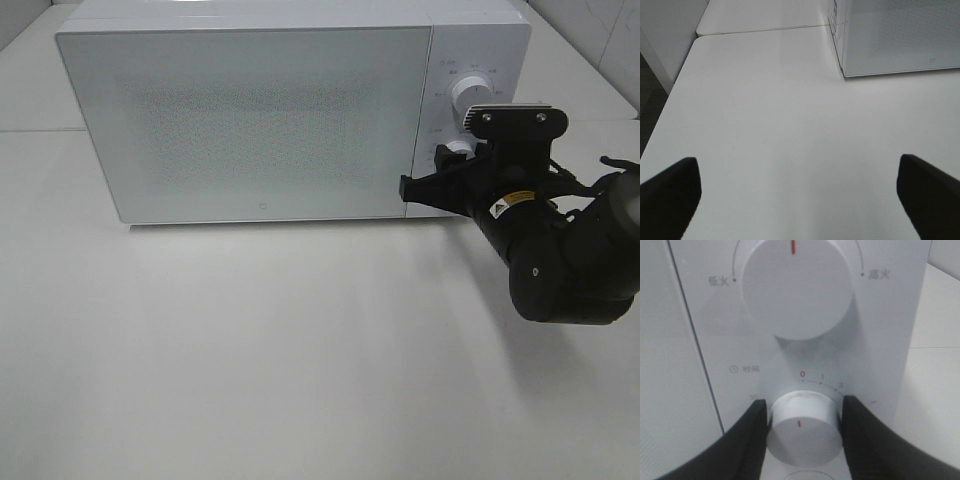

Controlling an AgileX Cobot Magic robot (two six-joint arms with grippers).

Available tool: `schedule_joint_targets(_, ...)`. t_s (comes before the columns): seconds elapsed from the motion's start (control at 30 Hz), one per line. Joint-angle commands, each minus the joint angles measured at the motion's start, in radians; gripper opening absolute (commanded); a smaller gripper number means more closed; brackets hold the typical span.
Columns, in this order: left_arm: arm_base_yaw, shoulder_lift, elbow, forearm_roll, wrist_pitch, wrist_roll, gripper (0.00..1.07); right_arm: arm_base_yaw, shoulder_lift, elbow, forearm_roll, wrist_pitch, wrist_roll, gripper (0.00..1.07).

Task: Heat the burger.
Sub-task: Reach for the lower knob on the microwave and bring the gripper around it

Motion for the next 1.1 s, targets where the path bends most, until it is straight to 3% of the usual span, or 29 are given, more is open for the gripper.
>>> schedule_joint_targets(0.03, 0.004, -0.024, 0.005, -0.010, -0.007, -0.008, 1.00, 0.002, 0.002, -0.005, -0.004, -0.055, 0.179, 0.22)
schedule_joint_targets(0.2, 0.004, -0.024, 0.005, -0.010, -0.007, -0.008, 1.00, 0.002, 0.002, -0.005, -0.004, -0.054, 0.488, 0.22)
schedule_joint_targets(0.27, 0.004, -0.024, 0.005, -0.010, -0.007, -0.008, 1.00, 0.002, 0.002, -0.005, -0.004, -0.055, 0.738, 0.22)
schedule_joint_targets(0.3, 0.004, -0.024, 0.005, -0.010, -0.007, -0.008, 1.00, 0.002, 0.002, -0.005, -0.004, -0.055, 0.738, 0.22)
schedule_joint_targets(0.33, 0.004, -0.024, 0.005, -0.010, -0.007, -0.008, 1.00, 0.002, 0.002, -0.005, -0.005, -0.055, 0.917, 0.22)
schedule_joint_targets(0.4, 0.004, -0.024, 0.005, -0.010, -0.007, -0.008, 1.00, 0.002, 0.002, -0.005, -0.008, -0.053, 0.989, 0.22)
schedule_joint_targets(0.43, 0.004, -0.024, 0.005, -0.010, -0.007, -0.008, 1.00, 0.002, 0.002, -0.005, -0.014, -0.053, 1.168, 0.22)
schedule_joint_targets(0.5, 0.004, -0.024, 0.005, -0.010, -0.007, -0.008, 1.00, 0.002, 0.002, -0.005, -0.016, -0.053, 1.235, 0.22)
schedule_joint_targets(0.57, 0.004, -0.024, 0.005, -0.010, -0.007, -0.008, 1.00, 0.001, 0.002, -0.005, -0.015, -0.055, 1.451, 0.22)
schedule_joint_targets(0.77, 0.004, -0.024, 0.005, -0.010, -0.007, -0.008, 1.00, 0.001, 0.002, -0.005, -0.023, -0.055, 1.667, 0.22)
schedule_joint_targets(1.1, 0.004, -0.024, 0.005, -0.010, -0.007, -0.008, 1.00, 0.001, 0.002, 0.000, -0.030, -0.055, 1.754, 0.22)
